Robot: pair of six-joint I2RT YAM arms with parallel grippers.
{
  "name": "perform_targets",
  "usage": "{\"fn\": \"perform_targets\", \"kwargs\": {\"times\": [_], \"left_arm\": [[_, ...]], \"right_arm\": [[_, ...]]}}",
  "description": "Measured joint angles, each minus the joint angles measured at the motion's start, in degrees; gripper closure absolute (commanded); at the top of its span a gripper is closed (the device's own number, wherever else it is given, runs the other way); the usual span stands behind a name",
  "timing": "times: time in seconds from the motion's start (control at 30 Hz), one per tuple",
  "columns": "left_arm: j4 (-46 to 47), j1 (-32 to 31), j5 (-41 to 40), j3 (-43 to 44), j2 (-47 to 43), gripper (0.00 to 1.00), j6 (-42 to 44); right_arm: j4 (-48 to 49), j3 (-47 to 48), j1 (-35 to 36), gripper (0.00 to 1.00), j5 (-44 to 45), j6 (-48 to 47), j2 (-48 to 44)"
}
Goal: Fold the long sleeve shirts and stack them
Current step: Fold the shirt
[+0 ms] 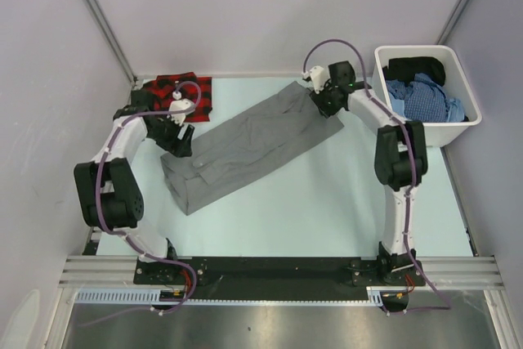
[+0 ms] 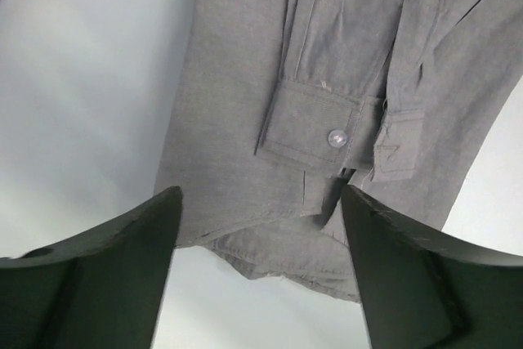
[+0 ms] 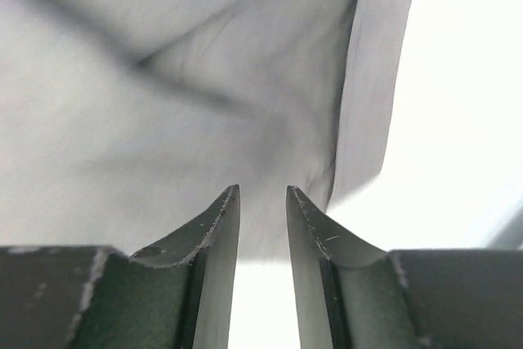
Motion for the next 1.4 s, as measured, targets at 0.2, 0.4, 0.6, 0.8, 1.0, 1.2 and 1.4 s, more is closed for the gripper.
{"fn": "perform_targets", "kwargs": {"times": [0.2,0.4,0.6,0.8,1.0,1.2,1.4], "left_arm": [[-0.79,0.15,-5.95,1.09,6.45,0.32,0.39],[-1.38,1.86,-12.76,3.85,13.79,0.53,1.42],[-3.08,4.17,-16.63,11.69,21.42,0.70,1.64],[-3.96,5.18,-17.29,14.27,23.28,0.68,1.44],[-3.91,5.60,-13.77,13.35,21.99,0.31,2.45],[-4.15,4.85,-4.94,5.51,6.34,0.27,6.38],[-4.68,-1.92,-0.83,1.03,-7.91,0.25,12.94]], "right_arm": [[-4.98,-9.79,-0.37,0.67,-8.22,7.45,-15.21],[-7.06,-17.90,-0.90,0.68,-14.62,15.82,-17.35],[-9.51,-22.88,-5.09,0.67,-18.40,22.95,-13.14],[-8.07,-23.02,-7.06,0.65,-21.03,28.11,-11.74],[-5.09,-23.02,-8.72,0.65,-24.13,33.77,-8.70],[1.79,-23.80,-9.46,0.69,-24.46,42.77,-7.52],[8.31,-23.15,-9.57,0.75,-23.63,50.47,-5.22]]}}
